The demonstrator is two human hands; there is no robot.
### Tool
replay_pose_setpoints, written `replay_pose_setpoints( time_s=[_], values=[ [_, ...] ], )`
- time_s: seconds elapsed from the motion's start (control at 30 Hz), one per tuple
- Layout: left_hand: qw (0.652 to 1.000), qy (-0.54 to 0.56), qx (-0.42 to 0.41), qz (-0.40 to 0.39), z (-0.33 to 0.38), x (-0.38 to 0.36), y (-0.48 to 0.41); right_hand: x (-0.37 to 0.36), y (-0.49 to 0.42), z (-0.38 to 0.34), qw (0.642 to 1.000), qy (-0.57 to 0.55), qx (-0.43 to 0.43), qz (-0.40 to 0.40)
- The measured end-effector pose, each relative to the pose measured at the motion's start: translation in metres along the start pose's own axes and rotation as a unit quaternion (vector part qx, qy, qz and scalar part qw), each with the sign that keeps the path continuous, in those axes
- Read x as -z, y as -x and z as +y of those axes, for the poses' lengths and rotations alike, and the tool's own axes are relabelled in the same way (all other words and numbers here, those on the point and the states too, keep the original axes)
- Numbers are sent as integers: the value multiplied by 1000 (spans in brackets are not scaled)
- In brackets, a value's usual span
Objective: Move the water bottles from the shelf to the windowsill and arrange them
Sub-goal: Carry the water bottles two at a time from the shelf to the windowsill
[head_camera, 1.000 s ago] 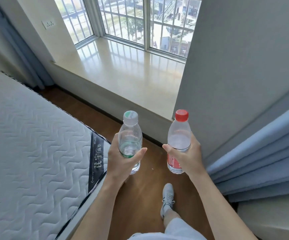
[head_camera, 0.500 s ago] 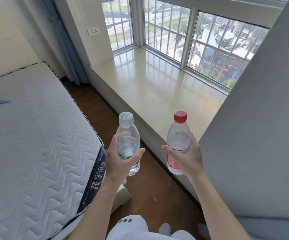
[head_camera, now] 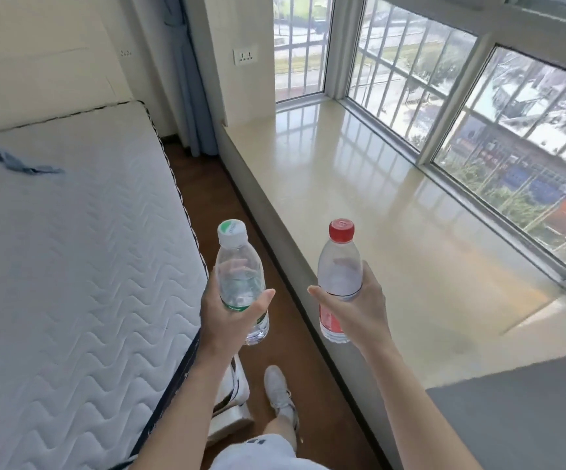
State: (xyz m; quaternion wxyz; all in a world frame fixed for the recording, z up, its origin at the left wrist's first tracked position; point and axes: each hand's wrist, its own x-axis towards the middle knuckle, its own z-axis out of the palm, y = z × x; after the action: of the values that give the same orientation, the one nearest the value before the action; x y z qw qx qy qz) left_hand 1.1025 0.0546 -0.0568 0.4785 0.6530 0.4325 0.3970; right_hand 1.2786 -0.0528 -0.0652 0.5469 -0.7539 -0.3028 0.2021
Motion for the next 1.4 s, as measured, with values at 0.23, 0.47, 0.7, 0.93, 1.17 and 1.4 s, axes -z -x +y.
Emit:
replay_pose_setpoints(
  time_s=[0.23,0.47,0.7,0.93,1.17,1.4],
  values=[
    [999,-1,1,36,-4,-14,-136,-59,-139,-23,999,-9,-2,-38],
    [999,0,13,50,-7,-19,-248,-111,-235,-34,998,-13,-14,-57],
    [997,4,18,70,-17,-14,-332,-160,-317,-49,995,-7,-21,-92],
    [995,4,29,99,-33,-12,-432,-222,-418,-60,991,-6,-14,-131],
    [994,-14,34,106,-43,-19,-575,-294,-557,-79,987,-25,6,-161],
    [993,-18,35,111,-41,-43,-702,-332,-684,-103,986,-47,16,-161]
  ],
)
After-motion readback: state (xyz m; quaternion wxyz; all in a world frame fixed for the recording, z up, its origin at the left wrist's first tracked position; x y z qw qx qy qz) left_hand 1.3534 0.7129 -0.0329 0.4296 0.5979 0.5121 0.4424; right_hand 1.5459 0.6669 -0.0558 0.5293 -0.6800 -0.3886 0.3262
